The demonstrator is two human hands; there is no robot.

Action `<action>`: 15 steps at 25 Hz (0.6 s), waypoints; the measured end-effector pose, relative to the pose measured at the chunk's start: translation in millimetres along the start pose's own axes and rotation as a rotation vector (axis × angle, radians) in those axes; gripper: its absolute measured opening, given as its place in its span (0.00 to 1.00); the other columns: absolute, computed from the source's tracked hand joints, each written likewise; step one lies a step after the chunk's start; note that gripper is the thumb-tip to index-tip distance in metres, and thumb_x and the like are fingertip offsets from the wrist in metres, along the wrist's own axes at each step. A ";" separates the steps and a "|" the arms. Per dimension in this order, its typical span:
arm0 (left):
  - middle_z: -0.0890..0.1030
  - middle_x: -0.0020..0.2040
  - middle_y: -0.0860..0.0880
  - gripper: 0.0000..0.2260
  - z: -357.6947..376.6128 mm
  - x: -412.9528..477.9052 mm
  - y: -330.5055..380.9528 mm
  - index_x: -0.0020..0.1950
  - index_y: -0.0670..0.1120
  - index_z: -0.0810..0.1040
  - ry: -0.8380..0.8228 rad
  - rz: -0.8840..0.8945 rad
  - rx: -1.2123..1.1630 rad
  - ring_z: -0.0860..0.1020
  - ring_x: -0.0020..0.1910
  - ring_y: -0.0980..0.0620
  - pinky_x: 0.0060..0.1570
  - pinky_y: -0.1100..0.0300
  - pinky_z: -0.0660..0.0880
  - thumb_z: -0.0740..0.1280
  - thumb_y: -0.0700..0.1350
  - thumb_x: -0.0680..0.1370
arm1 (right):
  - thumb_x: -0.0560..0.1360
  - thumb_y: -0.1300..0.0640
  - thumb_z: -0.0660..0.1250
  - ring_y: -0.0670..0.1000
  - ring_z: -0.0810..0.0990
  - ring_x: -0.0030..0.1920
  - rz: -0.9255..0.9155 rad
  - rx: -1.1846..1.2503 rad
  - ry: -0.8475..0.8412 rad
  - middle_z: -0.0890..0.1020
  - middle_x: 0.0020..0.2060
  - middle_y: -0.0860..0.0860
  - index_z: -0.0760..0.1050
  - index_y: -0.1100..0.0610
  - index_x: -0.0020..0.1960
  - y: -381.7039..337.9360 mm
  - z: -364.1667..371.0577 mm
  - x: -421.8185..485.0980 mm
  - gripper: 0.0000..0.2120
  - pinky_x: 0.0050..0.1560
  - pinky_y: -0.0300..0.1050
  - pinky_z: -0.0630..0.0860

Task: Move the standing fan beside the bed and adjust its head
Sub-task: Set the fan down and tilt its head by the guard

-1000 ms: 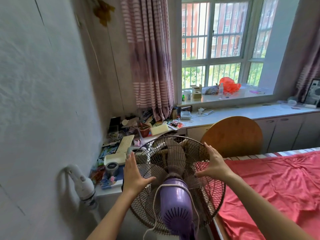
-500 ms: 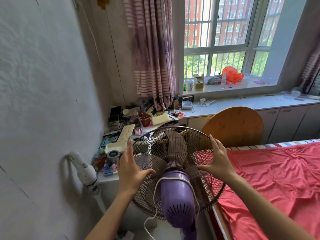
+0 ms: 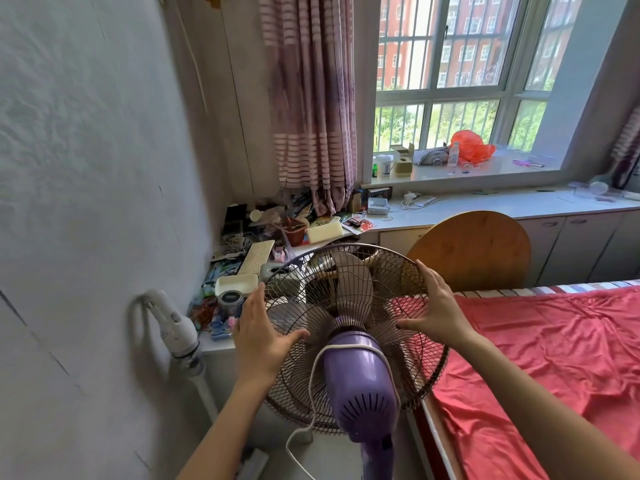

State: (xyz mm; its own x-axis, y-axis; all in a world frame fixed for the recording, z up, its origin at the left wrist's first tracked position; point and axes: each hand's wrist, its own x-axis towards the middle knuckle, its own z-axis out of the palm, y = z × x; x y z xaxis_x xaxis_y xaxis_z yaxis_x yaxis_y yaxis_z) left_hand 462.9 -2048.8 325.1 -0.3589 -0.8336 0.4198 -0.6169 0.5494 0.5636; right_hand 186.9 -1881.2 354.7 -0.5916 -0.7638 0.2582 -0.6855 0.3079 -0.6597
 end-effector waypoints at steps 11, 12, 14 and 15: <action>0.67 0.76 0.43 0.51 0.6 -4.8 -16.6 0.77 0.45 0.60 0.032 -0.027 -0.116 0.66 0.75 0.43 0.69 0.41 0.72 0.79 0.63 0.62 | 0.55 0.56 0.87 0.61 0.60 0.77 -0.040 -0.010 0.052 0.63 0.77 0.60 0.52 0.54 0.81 -12.0 11.7 5.7 0.64 0.75 0.60 0.63; 0.66 0.76 0.43 0.51 1.3 -5.1 -17.6 0.77 0.45 0.60 0.031 -0.022 -0.115 0.66 0.75 0.43 0.70 0.42 0.71 0.79 0.63 0.62 | 0.55 0.56 0.87 0.61 0.59 0.77 -0.039 -0.014 0.046 0.62 0.77 0.60 0.52 0.54 0.81 -10.1 11.7 5.9 0.64 0.75 0.60 0.63; 0.65 0.77 0.43 0.50 3.1 -4.0 -17.3 0.78 0.45 0.59 0.010 0.006 -0.097 0.65 0.76 0.43 0.71 0.42 0.70 0.80 0.61 0.64 | 0.57 0.56 0.87 0.60 0.59 0.78 -0.033 -0.021 0.017 0.61 0.78 0.59 0.50 0.53 0.81 -4.6 9.7 7.4 0.64 0.75 0.60 0.63; 0.64 0.78 0.43 0.50 3.5 -1.4 -16.2 0.78 0.45 0.59 -0.010 0.024 -0.085 0.64 0.77 0.43 0.72 0.44 0.69 0.80 0.61 0.65 | 0.58 0.56 0.86 0.60 0.59 0.78 -0.028 -0.023 0.004 0.60 0.78 0.59 0.50 0.53 0.81 -0.9 8.1 8.6 0.64 0.75 0.59 0.62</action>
State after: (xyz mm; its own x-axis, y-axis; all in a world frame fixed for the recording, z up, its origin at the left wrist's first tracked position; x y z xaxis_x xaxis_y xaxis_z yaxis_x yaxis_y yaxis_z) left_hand 471.0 -2056.8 312.9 -0.3806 -0.8203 0.4269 -0.5465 0.5720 0.6117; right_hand 185.8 -1892.6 351.8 -0.5738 -0.7701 0.2787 -0.7113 0.2999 -0.6357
